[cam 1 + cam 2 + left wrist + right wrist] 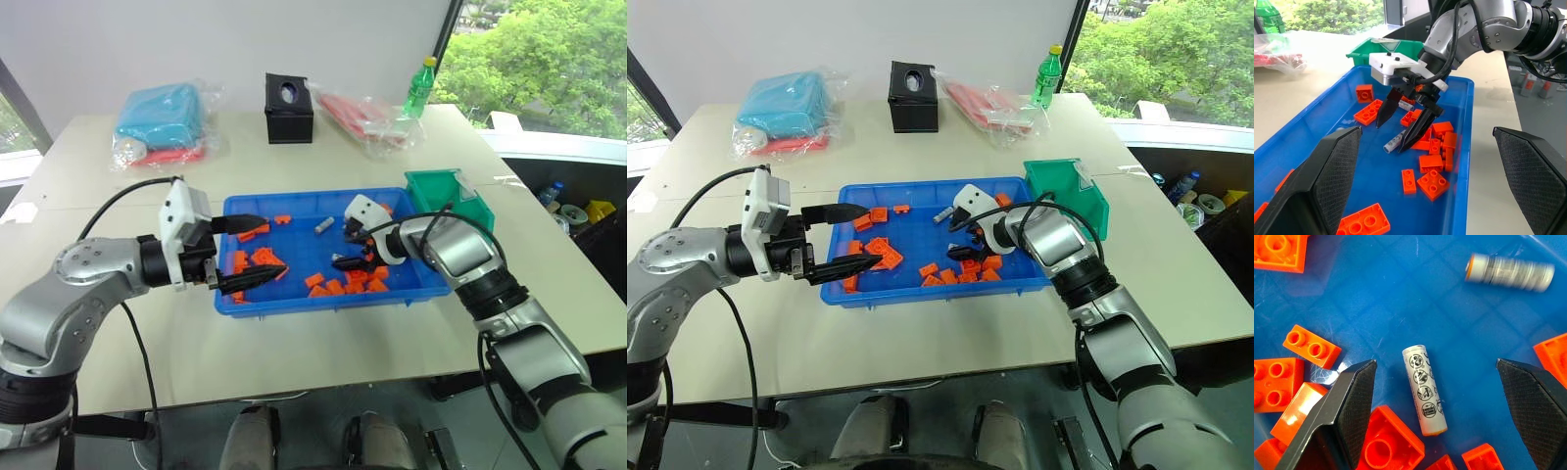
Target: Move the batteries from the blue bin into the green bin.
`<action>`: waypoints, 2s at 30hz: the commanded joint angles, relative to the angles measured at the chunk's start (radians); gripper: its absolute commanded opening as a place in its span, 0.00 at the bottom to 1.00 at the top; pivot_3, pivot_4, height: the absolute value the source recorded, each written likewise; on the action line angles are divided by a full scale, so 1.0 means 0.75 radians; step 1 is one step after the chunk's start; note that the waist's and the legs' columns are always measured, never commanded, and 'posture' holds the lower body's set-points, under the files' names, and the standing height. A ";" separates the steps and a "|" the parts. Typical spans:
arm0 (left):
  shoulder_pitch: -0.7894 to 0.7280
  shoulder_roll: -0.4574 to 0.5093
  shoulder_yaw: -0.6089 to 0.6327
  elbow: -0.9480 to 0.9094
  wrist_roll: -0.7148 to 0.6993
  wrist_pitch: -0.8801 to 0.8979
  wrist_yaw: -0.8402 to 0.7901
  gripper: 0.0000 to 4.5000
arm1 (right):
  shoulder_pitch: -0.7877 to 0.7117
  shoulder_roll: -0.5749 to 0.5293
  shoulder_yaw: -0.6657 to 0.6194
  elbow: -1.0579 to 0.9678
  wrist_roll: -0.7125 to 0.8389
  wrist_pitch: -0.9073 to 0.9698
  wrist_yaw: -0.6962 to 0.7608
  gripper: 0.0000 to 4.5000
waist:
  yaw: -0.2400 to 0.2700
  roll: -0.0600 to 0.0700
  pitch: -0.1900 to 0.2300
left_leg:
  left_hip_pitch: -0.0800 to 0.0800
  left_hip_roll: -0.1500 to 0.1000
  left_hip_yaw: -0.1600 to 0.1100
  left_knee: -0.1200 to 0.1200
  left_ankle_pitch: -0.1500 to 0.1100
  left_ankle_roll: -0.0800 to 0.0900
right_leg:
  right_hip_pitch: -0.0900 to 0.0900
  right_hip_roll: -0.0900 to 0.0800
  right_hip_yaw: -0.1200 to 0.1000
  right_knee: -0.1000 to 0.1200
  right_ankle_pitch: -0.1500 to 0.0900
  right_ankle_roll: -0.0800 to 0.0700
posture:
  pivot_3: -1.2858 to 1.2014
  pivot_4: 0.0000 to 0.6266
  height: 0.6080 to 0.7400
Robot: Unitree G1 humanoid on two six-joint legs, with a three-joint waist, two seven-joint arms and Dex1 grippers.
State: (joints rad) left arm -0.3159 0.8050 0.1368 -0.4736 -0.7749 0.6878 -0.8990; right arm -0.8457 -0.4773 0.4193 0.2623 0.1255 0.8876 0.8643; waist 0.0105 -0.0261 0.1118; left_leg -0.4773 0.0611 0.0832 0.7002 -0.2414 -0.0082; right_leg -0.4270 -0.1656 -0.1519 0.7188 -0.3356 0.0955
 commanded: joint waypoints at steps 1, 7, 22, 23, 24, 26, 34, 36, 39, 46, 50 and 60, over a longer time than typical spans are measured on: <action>-0.014 0.007 0.038 -0.035 -0.015 -0.007 0.013 1.00 | -0.049 0.024 -0.001 0.042 -0.034 -0.058 0.012 0.89 | -0.001 0.000 0.000 | 0.000 0.000 0.000 0.000 0.000 0.000 | 0.000 0.000 0.000 0.000 0.000 0.000 | 0.52 0.24 0.17; -0.039 0.012 0.039 -0.010 -0.013 -0.011 0.008 1.00 | -0.038 0.033 0.013 0.066 -0.071 -0.095 0.040 0.59 | 0.000 0.000 0.000 | 0.000 0.000 0.000 0.000 0.000 0.000 | 0.000 0.000 0.000 0.000 0.000 0.000 | 0.52 0.24 0.17; -0.042 -0.002 0.016 0.020 0.005 -0.032 -0.014 1.00 | -0.142 0.089 -0.561 -0.018 0.098 -0.002 -0.279 0.01 | 0.004 0.001 0.001 | 0.000 0.000 0.000 0.000 0.001 -0.001 | 0.000 0.000 0.000 0.000 0.001 0.000 | 0.52 0.24 0.17; -0.042 -0.006 0.010 0.023 0.010 -0.035 -0.015 1.00 | -0.147 0.053 -0.639 -0.007 0.097 0.001 -0.341 0.01 | 0.005 0.000 0.000 | 0.000 0.000 0.000 0.001 0.001 -0.001 | 0.000 0.000 0.000 0.000 0.001 0.000 | 0.52 0.24 0.17; -0.042 -0.010 0.006 0.025 0.013 -0.036 -0.015 1.00 | -0.144 0.018 -0.694 0.000 0.090 -0.001 -0.387 0.01 | 0.006 -0.001 -0.001 | 0.000 0.000 0.000 0.001 0.001 -0.001 | 0.000 0.000 0.000 0.000 0.000 0.000 | 0.52 0.24 0.17; -0.040 -0.015 0.002 0.027 0.017 -0.040 -0.017 1.00 | -0.129 -0.035 -0.761 0.000 0.078 -0.006 -0.451 0.01 | 0.010 -0.002 -0.001 | -0.001 -0.001 -0.001 0.001 0.000 -0.001 | 0.001 0.000 0.000 0.000 0.000 0.000 | 0.52 0.24 0.17; -0.055 -0.038 -0.004 0.047 0.037 -0.053 -0.026 1.00 | 0.019 -0.176 -0.833 0.069 0.069 -0.025 -0.516 0.01 | -0.012 -0.001 -0.005 | 0.000 -0.001 0.002 0.000 0.001 -0.001 | 0.001 0.000 0.000 0.001 0.001 0.000 | 0.52 0.24 0.17; -0.057 -0.041 -0.005 0.052 0.041 -0.058 -0.029 1.00 | 0.018 -0.154 -0.836 0.101 0.082 -0.042 -0.524 0.24 | -0.026 0.001 -0.005 | 0.000 -0.001 0.003 -0.001 0.001 -0.001 | 0.003 0.000 0.001 0.001 0.001 0.000 | 0.52 0.24 0.17; -0.061 -0.044 -0.004 0.050 0.042 -0.057 -0.025 1.00 | -0.007 -0.139 -0.809 0.180 0.067 -0.115 -0.523 0.57 | -0.033 0.001 -0.004 | 0.000 0.000 0.003 -0.001 0.001 -0.001 | 0.003 0.001 0.001 0.002 0.001 0.000 | 0.52 0.24 0.17; -0.054 -0.031 0.031 0.048 0.044 -0.049 -0.008 1.00 | -0.073 -0.083 -0.674 0.138 0.087 -0.250 -0.388 0.90 | -0.029 0.002 -0.004 | 0.000 0.002 0.002 0.000 0.001 -0.001 | -0.001 0.001 0.001 0.001 0.001 0.000 | 0.52 0.24 0.17; -0.032 -0.012 0.064 0.053 0.051 -0.048 0.003 1.00 | -0.087 0.115 -0.535 -0.006 0.144 -0.132 -0.337 0.90 | -0.040 0.001 -0.006 | 0.000 0.003 0.002 -0.001 0.001 0.000 | -0.002 0.003 0.001 0.002 0.001 0.000 | 0.52 0.24 0.17; 0.047 0.049 0.181 0.026 0.053 -0.037 0.048 1.00 | -0.146 0.561 -0.510 0.252 0.038 -0.103 -0.775 0.95 | -0.001 0.001 -0.005 | -0.003 0.003 0.002 0.003 0.000 -0.001 | -0.004 0.003 0.001 0.005 0.003 -0.006 | 0.52 0.24 0.17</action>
State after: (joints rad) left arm -0.2777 0.8256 0.2321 -0.4275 -0.7272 0.6644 -0.8678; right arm -0.9221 -0.0677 0.0633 0.4525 0.1650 0.8207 0.3312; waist 0.0100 -0.0250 0.1078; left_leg -0.4794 0.0632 0.0845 0.7022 -0.2411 -0.0090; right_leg -0.4305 -0.1636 -0.1512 0.7220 -0.3329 0.0902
